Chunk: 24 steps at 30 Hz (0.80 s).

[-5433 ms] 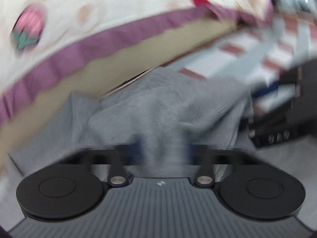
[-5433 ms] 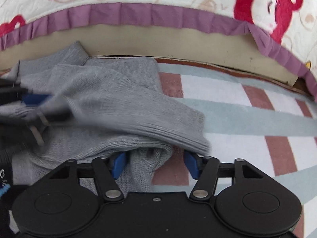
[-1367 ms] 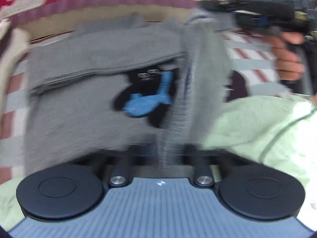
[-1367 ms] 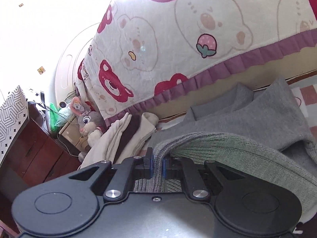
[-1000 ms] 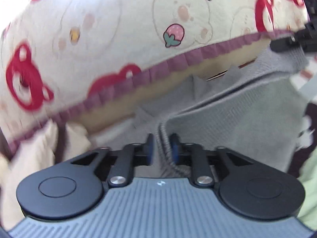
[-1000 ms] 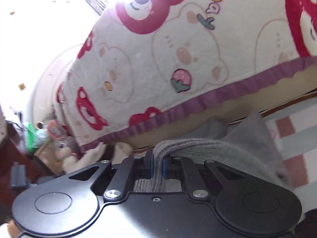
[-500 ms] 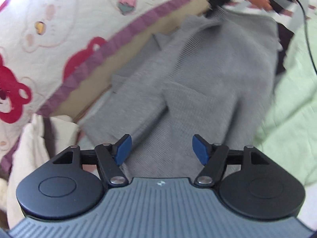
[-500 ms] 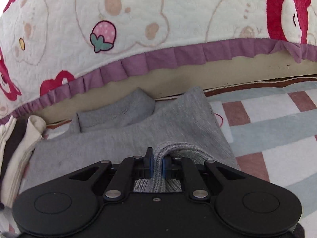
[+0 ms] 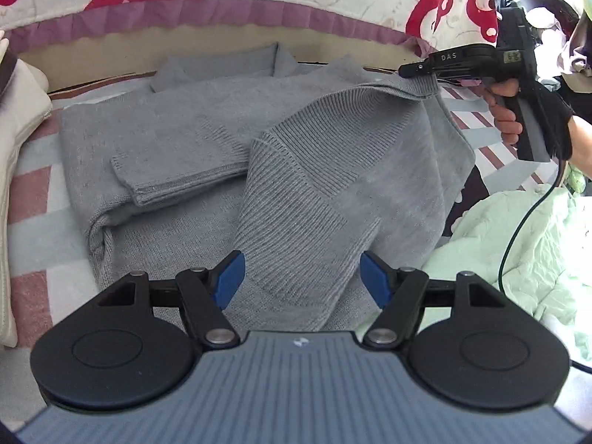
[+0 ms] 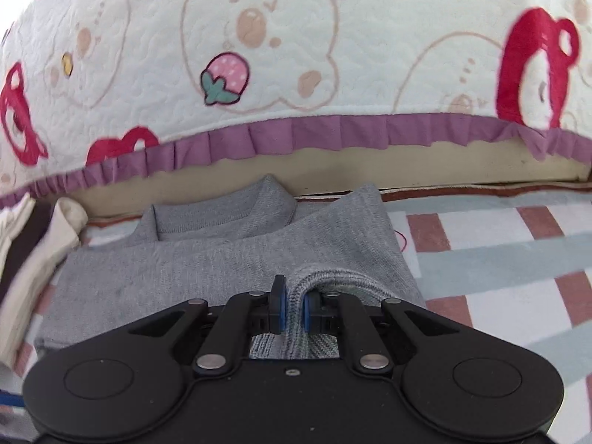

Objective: Fold clothes
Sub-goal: 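Fold the polo side over the cat print with the right gripper while the left gripper grasps the knit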

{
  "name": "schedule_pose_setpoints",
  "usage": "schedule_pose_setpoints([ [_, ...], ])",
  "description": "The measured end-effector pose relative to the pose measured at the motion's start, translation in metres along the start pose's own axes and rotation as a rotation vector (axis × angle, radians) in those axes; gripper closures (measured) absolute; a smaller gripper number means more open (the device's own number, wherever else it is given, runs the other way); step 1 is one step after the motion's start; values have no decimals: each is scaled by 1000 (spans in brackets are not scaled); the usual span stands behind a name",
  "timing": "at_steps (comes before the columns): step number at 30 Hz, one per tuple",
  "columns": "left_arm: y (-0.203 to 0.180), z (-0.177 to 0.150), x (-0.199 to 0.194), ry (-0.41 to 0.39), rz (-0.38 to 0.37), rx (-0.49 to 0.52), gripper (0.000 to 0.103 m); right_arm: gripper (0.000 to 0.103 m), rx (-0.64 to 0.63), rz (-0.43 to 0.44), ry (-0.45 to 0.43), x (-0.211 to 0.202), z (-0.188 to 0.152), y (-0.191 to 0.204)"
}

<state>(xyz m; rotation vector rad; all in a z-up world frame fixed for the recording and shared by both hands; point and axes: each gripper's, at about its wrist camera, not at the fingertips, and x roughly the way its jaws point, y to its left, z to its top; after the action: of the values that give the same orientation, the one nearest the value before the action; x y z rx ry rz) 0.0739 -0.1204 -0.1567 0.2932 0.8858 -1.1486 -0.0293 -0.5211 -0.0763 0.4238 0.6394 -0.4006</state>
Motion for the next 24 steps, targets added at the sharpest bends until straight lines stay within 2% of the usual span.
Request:
schedule_pose_setpoints([
  [2,-6,-4,5,21,15,53,34,92,92,6,-6,-6,-5,-6],
  [4,-11,-9,14,82,20,79,26,92,142,25,10,-11,-9,-10],
  [5,-13,-11,20,124,30,91,15,92,117,18,10,-12,-9,-9],
  [8,-11,-19,37,189,158,92,13,91,72,40,-8,-15,-11,-10],
  [9,-6,-19,40,192,170,66,13,91,80,59,-13,-15,-12,-13],
  [13,14,-13,40,167,118,-90,15,91,101,58,-1,-14,-20,-19],
  [16,17,-12,41,173,111,-101,15,91,99,40,17,-11,-26,-21],
  [18,16,-12,40,171,101,-104,20,91,95,35,26,-10,-28,-22],
  [20,12,-12,36,167,103,-81,21,91,88,35,33,-11,-31,-24],
  [22,-5,-13,27,154,144,51,21,91,48,71,40,-18,-35,-24],
  [24,-13,-13,16,114,168,99,21,91,-14,121,44,-29,-43,-26],
])
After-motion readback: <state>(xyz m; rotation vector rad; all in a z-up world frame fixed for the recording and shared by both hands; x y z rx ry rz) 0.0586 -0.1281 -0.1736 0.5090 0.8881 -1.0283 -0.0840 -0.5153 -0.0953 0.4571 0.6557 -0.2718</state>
